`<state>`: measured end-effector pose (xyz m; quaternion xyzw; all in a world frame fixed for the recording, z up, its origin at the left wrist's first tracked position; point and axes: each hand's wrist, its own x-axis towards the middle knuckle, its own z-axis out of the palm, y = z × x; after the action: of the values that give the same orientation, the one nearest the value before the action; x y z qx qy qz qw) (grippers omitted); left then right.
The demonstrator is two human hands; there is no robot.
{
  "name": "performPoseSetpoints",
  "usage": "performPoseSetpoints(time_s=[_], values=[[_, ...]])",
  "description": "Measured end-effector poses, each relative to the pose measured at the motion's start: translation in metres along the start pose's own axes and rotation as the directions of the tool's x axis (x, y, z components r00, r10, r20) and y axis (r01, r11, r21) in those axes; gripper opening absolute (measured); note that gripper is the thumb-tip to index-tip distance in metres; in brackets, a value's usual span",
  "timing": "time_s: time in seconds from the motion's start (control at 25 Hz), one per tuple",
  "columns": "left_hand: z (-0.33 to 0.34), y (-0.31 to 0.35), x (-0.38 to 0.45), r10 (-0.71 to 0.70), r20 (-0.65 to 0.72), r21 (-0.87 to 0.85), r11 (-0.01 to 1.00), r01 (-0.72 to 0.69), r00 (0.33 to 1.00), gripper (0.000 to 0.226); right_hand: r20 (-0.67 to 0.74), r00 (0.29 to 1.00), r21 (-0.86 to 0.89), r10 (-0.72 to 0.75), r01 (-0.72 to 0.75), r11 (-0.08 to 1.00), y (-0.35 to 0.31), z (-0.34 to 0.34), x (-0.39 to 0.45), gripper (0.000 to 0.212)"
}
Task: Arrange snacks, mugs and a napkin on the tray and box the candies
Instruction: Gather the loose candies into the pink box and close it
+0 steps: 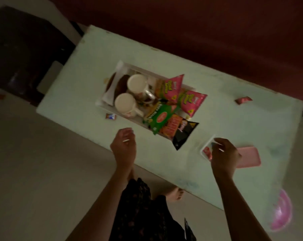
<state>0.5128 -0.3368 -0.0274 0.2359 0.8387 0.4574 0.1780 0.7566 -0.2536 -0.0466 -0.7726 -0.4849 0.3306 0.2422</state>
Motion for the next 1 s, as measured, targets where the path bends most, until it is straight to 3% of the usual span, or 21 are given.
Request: performPoseSetpoints(time_s=[0.08, 0.16, 0.24, 0.32, 0.52, 0.64, 0.76, 0.88, 1.0], values=[[-0.016, -0.033, 0.040, -0.106, -0.080, 0.162, 0.980, 0.118, 0.991, 0.018, 0.006, 1.000, 0.040, -0.011, 0.011, 0.999, -0.013, 0.007, 0.000, 0.019], [-0.017, -0.061, 0.073, -0.176, 0.048, 0.392, 0.909, 0.144, 0.983, 0.033, -0.013, 0.998, 0.029, -0.064, 0.064, 0.998, -0.020, 0.011, 0.002, 0.019], [-0.013, -0.079, 0.099, -0.166, 0.258, 0.565, 0.825, -0.010, 0.952, 0.047, -0.022, 0.993, 0.002, -0.112, 0.112, 0.994, -0.023, 0.014, 0.004, 0.018], [-0.007, -0.086, 0.119, -0.106, 0.382, 0.623, 0.763, -0.171, 0.918, 0.051, -0.026, 0.990, -0.015, -0.137, 0.136, 0.991, -0.023, 0.015, 0.004, 0.018], [0.004, -0.095, 0.135, -0.073, 0.520, 0.718, 0.577, -0.389, 0.851, 0.055, -0.019, 0.989, -0.046, -0.145, 0.144, 0.989, -0.014, 0.020, 0.000, 0.017], [0.004, -0.096, 0.127, -0.064, 0.509, 0.766, 0.489, -0.418, 0.858, 0.035, -0.015, 0.992, -0.055, -0.126, 0.125, 0.991, -0.008, 0.019, 0.001, 0.016], [0.001, -0.100, 0.098, -0.052, 0.535, 0.736, 0.517, -0.436, 0.843, 0.022, -0.024, 0.996, -0.049, -0.083, 0.082, 0.995, -0.006, 0.019, 0.002, 0.016], [0.002, -0.102, 0.037, -0.027, 0.574, 0.614, 0.675, -0.409, 0.818, 0.020, -0.018, 1.000, 0.017, 0.003, -0.002, 1.000, -0.003, 0.015, 0.004, 0.015], [0.012, -0.084, -0.047, -0.002, 0.704, 0.418, 0.809, -0.413, 0.710, 0.025, -0.050, 0.999, 0.011, 0.001, -0.001, 1.000, 0.003, 0.009, 0.007, 0.014]])
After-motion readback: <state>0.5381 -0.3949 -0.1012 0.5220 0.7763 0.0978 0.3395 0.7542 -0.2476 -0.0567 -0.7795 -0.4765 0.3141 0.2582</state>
